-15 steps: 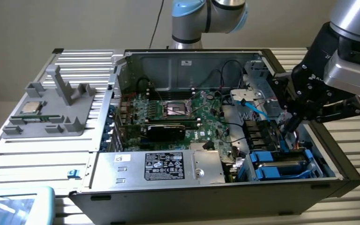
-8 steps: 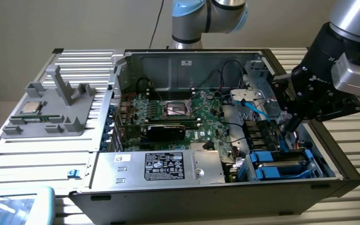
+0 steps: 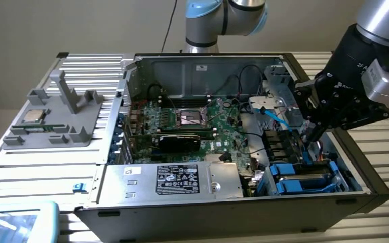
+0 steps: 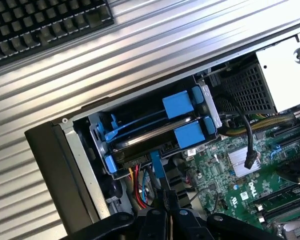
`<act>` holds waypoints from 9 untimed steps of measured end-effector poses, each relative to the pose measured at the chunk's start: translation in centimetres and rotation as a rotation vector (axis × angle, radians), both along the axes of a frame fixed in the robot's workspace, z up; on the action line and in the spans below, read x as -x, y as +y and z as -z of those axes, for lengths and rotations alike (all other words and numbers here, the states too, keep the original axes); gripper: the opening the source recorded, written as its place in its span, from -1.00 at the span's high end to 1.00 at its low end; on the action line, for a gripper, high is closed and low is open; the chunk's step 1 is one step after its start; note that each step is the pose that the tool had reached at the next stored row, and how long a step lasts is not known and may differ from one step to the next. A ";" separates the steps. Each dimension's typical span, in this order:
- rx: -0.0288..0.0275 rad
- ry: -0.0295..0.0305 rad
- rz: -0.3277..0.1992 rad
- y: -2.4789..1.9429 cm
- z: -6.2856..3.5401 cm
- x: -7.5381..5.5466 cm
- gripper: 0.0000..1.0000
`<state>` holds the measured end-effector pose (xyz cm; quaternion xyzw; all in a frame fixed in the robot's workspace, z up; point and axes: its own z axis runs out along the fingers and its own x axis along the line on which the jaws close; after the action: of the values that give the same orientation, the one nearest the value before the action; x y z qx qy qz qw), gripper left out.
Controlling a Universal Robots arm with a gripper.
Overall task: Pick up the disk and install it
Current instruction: 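Insert the second disk wire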
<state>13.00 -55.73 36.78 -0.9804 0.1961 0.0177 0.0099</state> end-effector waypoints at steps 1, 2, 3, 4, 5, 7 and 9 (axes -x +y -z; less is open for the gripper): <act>-0.0004 -0.0019 -0.007 0.00 0.01 0.0 0.79; -0.0007 -0.0028 -0.024 0.00 0.01 0.0 0.79; -0.0006 -0.0042 -0.042 0.00 0.01 0.0 0.79; -0.0006 -0.0075 -0.060 0.00 0.01 0.0 0.79; -0.0005 -0.0103 -0.076 -0.01 0.02 0.0 0.79; -0.0005 -0.0143 -0.101 -0.08 0.05 0.0 0.79; -0.0006 -0.0145 -0.121 -0.22 0.13 0.0 0.79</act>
<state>12.99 -55.96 36.65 -0.9905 0.1365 0.0113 0.0105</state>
